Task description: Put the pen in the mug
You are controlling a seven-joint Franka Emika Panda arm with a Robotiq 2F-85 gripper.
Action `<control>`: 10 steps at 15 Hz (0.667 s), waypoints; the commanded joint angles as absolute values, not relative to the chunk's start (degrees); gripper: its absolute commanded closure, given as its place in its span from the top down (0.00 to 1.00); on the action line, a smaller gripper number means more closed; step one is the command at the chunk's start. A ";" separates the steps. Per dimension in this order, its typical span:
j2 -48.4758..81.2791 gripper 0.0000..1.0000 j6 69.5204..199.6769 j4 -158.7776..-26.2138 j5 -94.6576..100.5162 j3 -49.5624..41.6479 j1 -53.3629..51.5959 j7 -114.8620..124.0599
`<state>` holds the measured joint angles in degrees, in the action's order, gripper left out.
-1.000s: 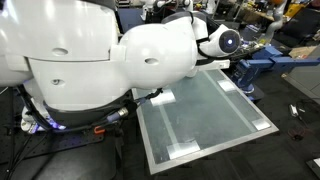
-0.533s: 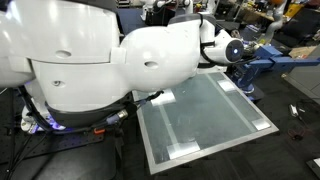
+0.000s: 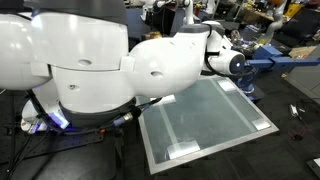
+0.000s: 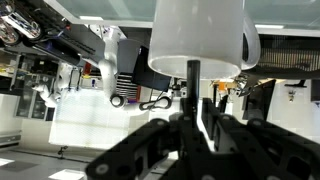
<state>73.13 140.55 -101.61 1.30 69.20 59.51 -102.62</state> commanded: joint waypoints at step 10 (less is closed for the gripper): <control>66.60 1.00 143.12 -102.77 -3.55 67.60 56.27 -108.65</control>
